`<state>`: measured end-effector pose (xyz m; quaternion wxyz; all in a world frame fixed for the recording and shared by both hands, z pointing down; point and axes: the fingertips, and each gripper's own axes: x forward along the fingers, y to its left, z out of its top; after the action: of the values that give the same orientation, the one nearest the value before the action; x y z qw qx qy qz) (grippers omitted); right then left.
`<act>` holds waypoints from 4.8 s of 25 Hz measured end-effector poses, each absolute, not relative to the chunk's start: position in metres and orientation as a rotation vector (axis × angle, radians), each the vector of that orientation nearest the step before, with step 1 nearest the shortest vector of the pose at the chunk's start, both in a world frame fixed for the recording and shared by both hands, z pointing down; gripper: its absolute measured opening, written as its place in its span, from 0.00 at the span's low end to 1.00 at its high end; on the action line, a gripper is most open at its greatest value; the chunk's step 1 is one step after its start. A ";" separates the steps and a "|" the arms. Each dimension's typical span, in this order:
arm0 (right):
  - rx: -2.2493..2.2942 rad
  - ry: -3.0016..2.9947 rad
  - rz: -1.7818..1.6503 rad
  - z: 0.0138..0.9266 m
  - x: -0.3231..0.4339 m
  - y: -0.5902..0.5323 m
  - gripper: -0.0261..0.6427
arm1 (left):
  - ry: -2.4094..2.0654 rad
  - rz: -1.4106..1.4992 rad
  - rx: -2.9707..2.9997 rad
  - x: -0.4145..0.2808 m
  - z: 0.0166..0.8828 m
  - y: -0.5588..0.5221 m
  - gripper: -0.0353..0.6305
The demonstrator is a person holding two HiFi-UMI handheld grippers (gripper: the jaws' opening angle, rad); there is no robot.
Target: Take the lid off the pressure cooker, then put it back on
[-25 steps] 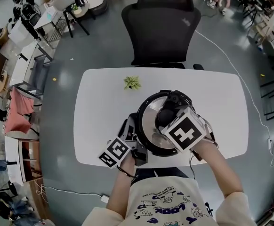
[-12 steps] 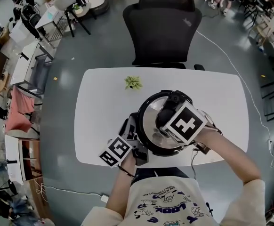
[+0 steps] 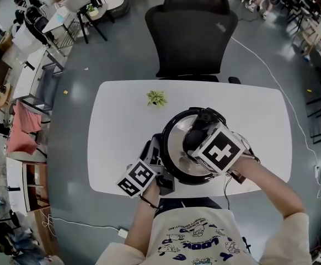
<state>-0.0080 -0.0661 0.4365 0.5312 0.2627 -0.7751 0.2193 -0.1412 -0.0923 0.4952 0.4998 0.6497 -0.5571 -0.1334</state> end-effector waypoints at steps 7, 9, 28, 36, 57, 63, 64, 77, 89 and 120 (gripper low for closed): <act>0.645 -1.860 0.518 0.436 -0.008 -0.066 0.48 | -1.377 -0.270 1.603 -0.145 0.493 -0.092 0.26; 0.645 -1.859 0.518 0.436 -0.009 -0.066 0.48 | -1.401 -0.270 1.596 -0.152 0.493 -0.091 0.27; 0.704 -1.892 0.574 0.415 -0.002 -0.064 0.48 | -1.437 -0.350 1.751 -0.159 0.429 -0.101 0.29; 0.764 -1.937 0.639 0.400 0.007 -0.064 0.48 | -1.378 -0.371 1.872 -0.135 0.396 -0.102 0.29; 1.245 -1.812 0.885 0.386 0.192 -0.038 0.48 | -1.189 -0.129 2.309 0.008 0.356 -0.104 0.12; 1.368 -1.744 0.960 0.395 0.242 -0.019 0.48 | -1.137 -0.066 2.416 0.049 0.349 -0.103 0.07; 1.387 -1.733 0.974 0.397 0.249 -0.016 0.48 | -1.129 -0.056 2.430 0.055 0.349 -0.104 0.08; 1.481 -1.615 1.104 0.439 0.315 0.006 0.48 | -1.090 0.051 2.506 0.110 0.356 -0.105 0.07; 1.422 -1.581 1.175 0.506 0.323 -0.005 0.48 | -1.138 0.132 2.490 0.126 0.378 -0.116 0.07; 1.348 -1.446 1.249 0.619 0.323 -0.026 0.48 | -1.215 0.228 2.431 0.129 0.422 -0.138 0.07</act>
<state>0.3229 -0.0262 0.6195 0.3910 0.5307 -0.5690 0.4916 0.1292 -0.1375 0.4215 0.2059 0.8723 -0.4359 0.0819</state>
